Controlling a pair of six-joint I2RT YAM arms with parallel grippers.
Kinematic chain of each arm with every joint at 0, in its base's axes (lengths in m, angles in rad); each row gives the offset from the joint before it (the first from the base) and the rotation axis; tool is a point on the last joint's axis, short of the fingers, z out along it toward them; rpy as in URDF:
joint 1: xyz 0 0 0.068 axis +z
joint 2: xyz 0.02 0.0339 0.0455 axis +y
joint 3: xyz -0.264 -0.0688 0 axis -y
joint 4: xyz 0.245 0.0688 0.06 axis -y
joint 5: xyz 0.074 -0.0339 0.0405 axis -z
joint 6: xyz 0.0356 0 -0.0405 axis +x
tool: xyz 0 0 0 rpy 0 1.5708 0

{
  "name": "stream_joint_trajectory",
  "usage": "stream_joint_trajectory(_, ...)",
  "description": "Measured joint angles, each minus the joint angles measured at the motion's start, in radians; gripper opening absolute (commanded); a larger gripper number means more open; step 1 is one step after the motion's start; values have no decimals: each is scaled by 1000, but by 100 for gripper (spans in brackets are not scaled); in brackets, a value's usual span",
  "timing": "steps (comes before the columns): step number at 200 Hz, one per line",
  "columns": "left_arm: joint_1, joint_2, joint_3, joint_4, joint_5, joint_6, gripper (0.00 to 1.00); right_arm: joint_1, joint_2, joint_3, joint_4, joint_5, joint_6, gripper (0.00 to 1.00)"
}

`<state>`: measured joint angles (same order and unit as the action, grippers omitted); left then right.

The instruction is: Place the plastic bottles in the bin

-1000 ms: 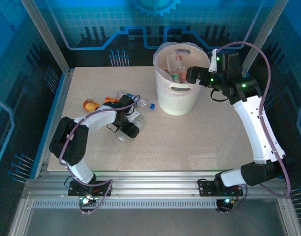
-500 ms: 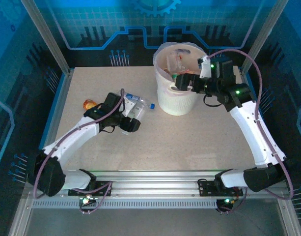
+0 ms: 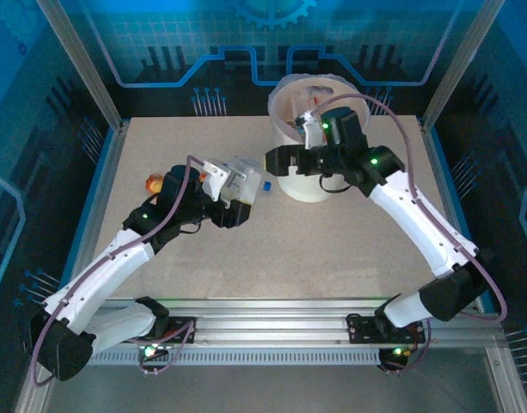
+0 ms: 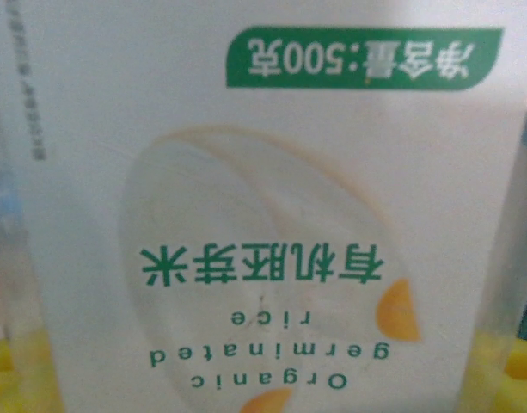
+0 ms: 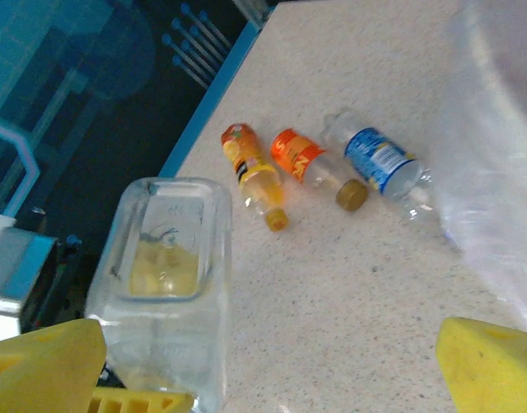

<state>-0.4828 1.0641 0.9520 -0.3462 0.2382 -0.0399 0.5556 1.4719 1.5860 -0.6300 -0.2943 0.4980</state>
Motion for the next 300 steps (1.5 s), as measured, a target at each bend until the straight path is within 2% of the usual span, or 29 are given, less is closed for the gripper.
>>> stream_joint_trajectory(80, -23, -4, -5, 99, 29, -34, 80, 98, 79, 71, 40, -56, 0, 98)
stream_joint_trajectory(101, -23, -4, -5, 118, 32, -37, 80, 98, 90, 71, 40, -59, 0, 94)
stream_joint_trajectory(137, -24, -3, -5, 151, 32, -42, 80, 102, 101, 72, 54, -81, 12, 74)
stream_joint_trajectory(162, -24, 2, -5, 155, 27, -42, 81, 111, 102, 74, 67, -88, 19, 52)
stream_joint_trajectory(179, -24, 3, -5, 158, 19, -41, 83, 112, 104, 75, 72, -82, 29, 46)
stream_joint_trajectory(191, -24, 3, -5, 158, 18, -42, 89, 112, 105, 76, 74, -82, 33, 42)
stream_joint_trajectory(202, -24, 3, -5, 158, 18, -43, 99, 111, 105, 76, 74, -84, 36, 40)
stream_joint_trajectory(260, -24, -13, -5, 190, 22, -67, 99, 71, 105, 80, 92, -126, 60, 38)
stream_joint_trajectory(300, -24, -104, -36, 274, 19, -93, 99, 5, 100, 158, 70, -162, 68, 39)
